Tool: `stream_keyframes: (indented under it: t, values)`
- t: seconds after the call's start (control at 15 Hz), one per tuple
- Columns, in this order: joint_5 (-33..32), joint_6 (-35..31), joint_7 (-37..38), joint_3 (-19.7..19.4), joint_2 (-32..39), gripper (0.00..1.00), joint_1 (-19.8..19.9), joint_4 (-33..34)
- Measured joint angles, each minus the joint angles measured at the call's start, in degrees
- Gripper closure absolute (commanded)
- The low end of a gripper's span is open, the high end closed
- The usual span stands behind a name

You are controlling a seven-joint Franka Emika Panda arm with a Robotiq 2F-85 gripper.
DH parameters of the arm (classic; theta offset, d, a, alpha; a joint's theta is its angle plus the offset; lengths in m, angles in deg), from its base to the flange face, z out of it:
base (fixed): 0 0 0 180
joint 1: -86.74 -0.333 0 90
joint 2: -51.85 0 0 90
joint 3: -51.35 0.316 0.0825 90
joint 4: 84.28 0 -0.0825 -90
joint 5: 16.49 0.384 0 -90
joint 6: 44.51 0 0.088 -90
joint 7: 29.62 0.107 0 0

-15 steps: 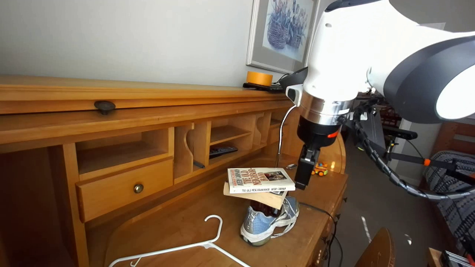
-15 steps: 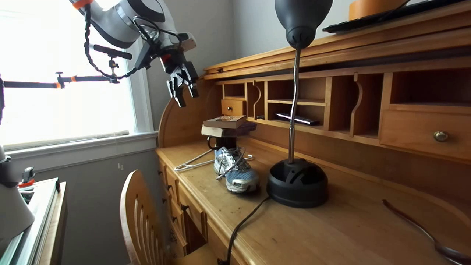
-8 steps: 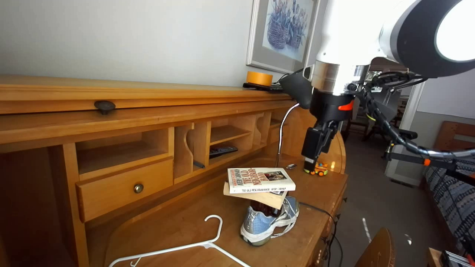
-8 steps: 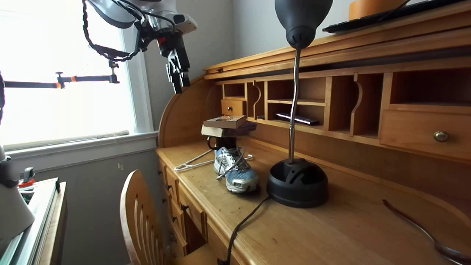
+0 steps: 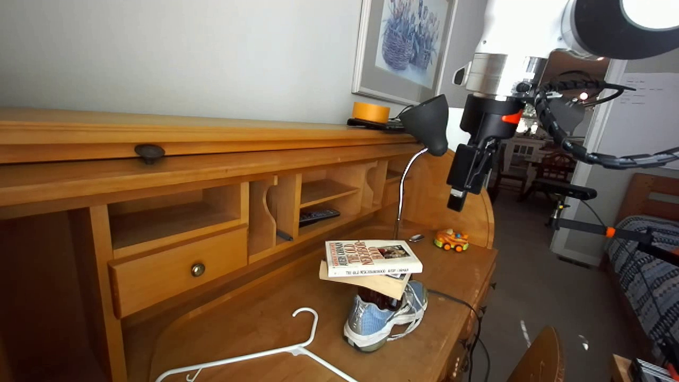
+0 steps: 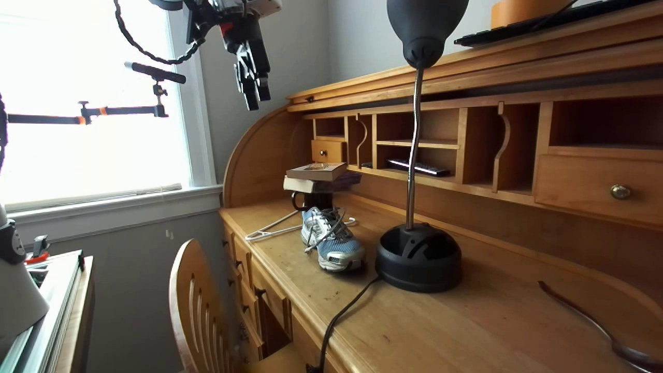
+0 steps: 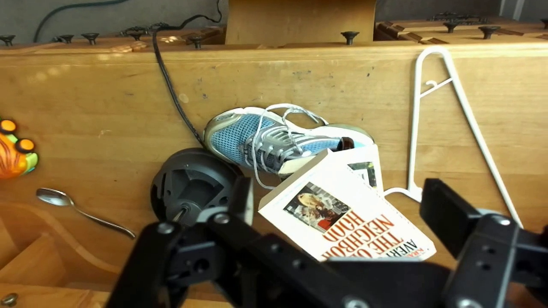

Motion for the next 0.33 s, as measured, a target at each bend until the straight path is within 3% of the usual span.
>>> stream_keyframes:
  t: [0.33]
  values:
    - [0.26, 0.0, -0.55, -0.27, -0.57, 0.0, 0.14, -0.17]
